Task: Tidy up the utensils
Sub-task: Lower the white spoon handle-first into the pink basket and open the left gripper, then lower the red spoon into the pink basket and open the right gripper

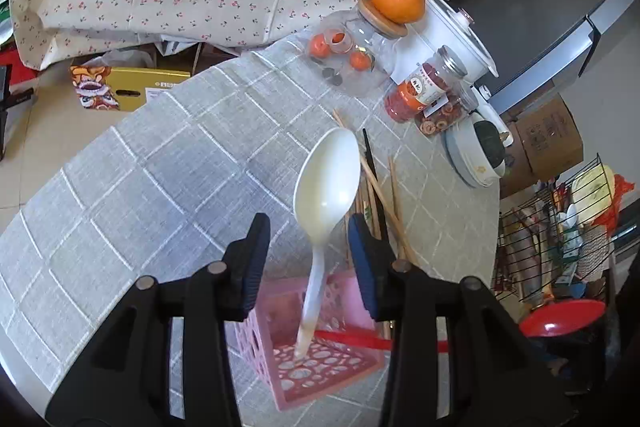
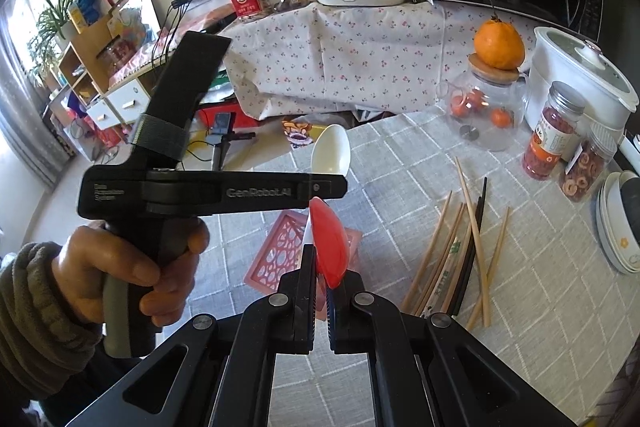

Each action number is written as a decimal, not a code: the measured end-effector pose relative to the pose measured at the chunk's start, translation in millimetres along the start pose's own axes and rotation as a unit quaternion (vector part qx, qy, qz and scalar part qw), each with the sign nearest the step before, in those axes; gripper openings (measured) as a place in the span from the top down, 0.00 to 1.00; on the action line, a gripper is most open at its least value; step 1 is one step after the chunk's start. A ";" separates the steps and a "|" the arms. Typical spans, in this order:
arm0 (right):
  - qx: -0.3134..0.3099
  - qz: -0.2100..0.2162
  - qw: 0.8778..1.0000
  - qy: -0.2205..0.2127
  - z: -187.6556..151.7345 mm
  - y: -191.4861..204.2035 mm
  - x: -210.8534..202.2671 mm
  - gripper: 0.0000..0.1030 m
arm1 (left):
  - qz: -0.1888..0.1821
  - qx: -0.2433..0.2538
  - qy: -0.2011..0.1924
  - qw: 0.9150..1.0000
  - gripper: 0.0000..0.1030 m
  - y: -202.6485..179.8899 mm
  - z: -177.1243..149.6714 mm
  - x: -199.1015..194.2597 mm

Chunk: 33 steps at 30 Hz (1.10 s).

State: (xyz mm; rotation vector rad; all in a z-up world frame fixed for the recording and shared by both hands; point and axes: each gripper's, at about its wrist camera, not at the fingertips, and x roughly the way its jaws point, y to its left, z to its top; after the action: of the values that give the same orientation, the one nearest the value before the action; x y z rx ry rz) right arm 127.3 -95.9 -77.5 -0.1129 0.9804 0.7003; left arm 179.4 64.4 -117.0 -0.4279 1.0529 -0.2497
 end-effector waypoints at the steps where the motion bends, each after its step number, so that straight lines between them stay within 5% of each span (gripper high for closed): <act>1: 0.000 0.000 1.000 0.000 -0.2 0.2 0.2 0.96 | 0.000 0.003 -0.004 1.000 0.60 -0.5 -0.5 0.0; 6: 0.001 -0.001 1.000 0.003 -1.3 -0.4 1.1 0.96 | -0.001 0.017 -0.023 1.000 0.82 -5.1 -2.8 -2.8; 10: 0.000 0.000 1.000 0.004 -0.8 0.3 1.6 0.96 | -0.002 0.022 -0.044 0.999 0.89 -5.6 -2.6 -9.2; 20: -0.005 0.009 1.000 0.010 -2.0 2.7 4.6 0.96 | -0.018 0.016 -0.049 0.999 0.90 -8.1 -2.0 -14.5; 24: -0.004 0.015 1.000 0.012 -2.6 3.3 7.2 0.96 | -0.021 0.017 -0.028 0.999 0.78 -10.0 -0.6 -10.4; 33: 0.038 0.063 0.997 0.018 -2.2 -6.0 26.0 0.95 | -0.024 -0.008 -0.031 0.999 0.78 -3.0 -2.9 -15.6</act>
State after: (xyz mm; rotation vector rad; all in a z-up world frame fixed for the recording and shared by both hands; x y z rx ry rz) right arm 138.5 -88.7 -100.6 0.0045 1.0545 0.7779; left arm 169.3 67.3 -104.6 -0.4726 0.9856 -0.2693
